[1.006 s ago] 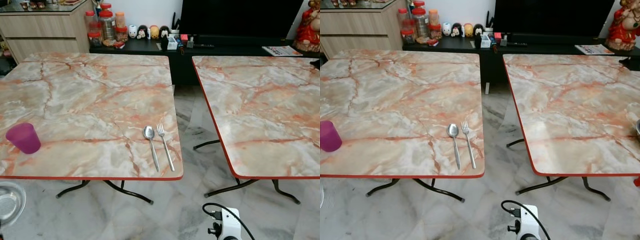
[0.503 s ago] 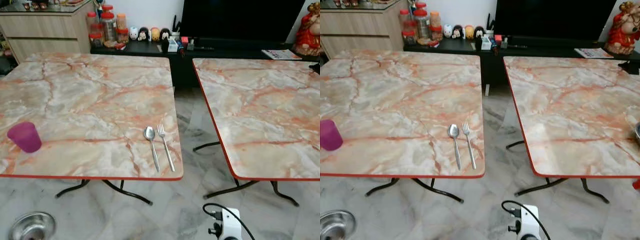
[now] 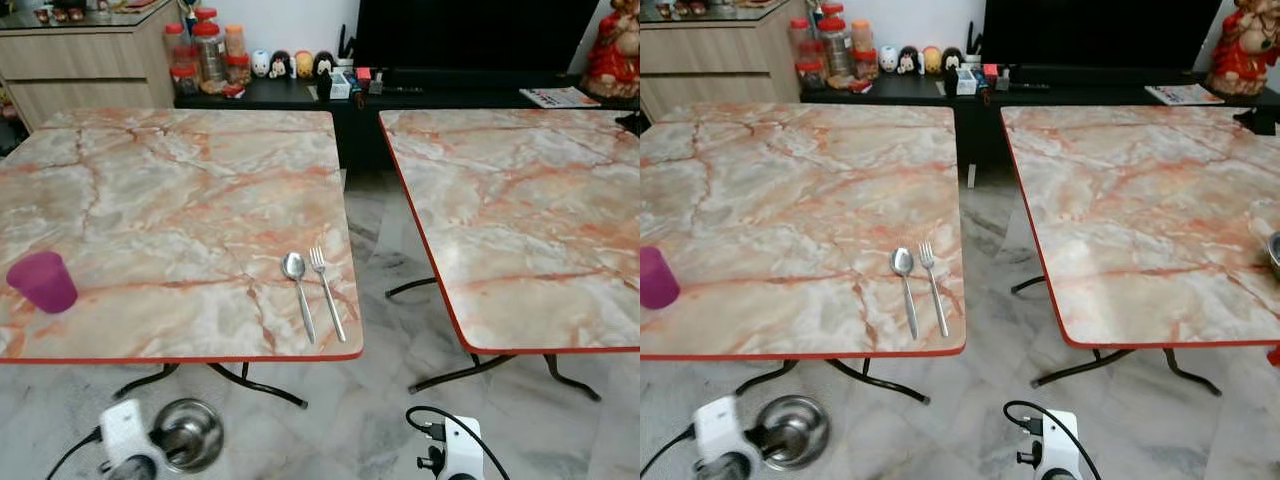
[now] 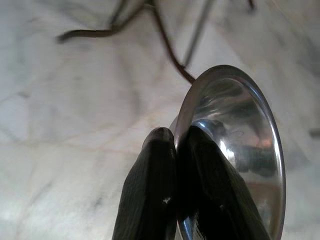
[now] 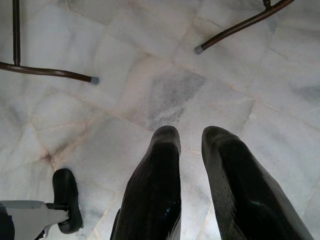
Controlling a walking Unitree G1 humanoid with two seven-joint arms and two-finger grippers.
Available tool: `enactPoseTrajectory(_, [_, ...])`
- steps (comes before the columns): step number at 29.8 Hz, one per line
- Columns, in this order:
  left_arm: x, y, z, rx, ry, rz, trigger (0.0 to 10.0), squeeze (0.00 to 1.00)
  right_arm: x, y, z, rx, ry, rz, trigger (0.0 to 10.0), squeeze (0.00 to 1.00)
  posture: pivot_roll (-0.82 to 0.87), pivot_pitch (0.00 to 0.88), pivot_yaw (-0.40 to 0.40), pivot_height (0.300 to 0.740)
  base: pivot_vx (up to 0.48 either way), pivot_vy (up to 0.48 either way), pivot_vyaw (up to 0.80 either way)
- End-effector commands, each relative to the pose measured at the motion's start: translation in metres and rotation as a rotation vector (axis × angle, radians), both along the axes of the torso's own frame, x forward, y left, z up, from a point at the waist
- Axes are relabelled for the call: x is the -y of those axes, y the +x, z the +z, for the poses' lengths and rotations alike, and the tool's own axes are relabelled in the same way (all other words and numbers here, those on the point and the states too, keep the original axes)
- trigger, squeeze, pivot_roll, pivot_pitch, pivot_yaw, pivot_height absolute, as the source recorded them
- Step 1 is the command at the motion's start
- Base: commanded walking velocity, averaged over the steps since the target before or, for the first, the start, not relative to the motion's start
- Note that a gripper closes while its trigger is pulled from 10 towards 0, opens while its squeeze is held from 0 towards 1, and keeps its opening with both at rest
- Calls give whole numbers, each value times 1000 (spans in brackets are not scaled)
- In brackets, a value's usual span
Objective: Setting the table
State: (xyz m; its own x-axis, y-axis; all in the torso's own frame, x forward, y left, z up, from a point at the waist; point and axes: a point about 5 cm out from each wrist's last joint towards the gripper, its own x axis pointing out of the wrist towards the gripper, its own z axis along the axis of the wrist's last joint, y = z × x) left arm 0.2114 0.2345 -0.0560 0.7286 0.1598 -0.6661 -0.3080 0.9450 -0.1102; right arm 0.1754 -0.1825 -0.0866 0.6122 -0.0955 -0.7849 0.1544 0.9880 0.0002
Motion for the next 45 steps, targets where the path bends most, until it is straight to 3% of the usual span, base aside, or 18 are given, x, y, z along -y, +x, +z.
enactPoseTrajectory(1, [2,0,-1,-22,35,-44,10000,0,2,0,0,-1,-4,-18,10000,0,48,0,-17,740,0,0,0])
enactPoseTrajectory(7, [23,13,1,-13,25,-105,10000,0,3,0,0,5,2,-24,10000,0,34,0,-12,740,0,0,0])
enactPoseTrajectory(10, [25,12,0,-24,34,-118,10000,0,3,0,1,5,3,-26,10000,0,28,0,-11,740,0,0,0])
enactPoseTrajectory(12, [24,6,-4,-62,73,-125,10000,0,4,0,1,6,2,-29,10000,0,27,0,-11,740,0,0,0])
enactPoseTrajectory(21, [18,-2,-8,-88,81,-83,10000,0,5,1,1,8,1,-30,10000,0,26,0,-14,740,0,-329,0])
enactPoseTrajectory(45, [14,-11,-12,-120,90,-63,10000,0,8,-2,0,7,-8,-34,10000,0,15,0,-8,740,0,-333,0])
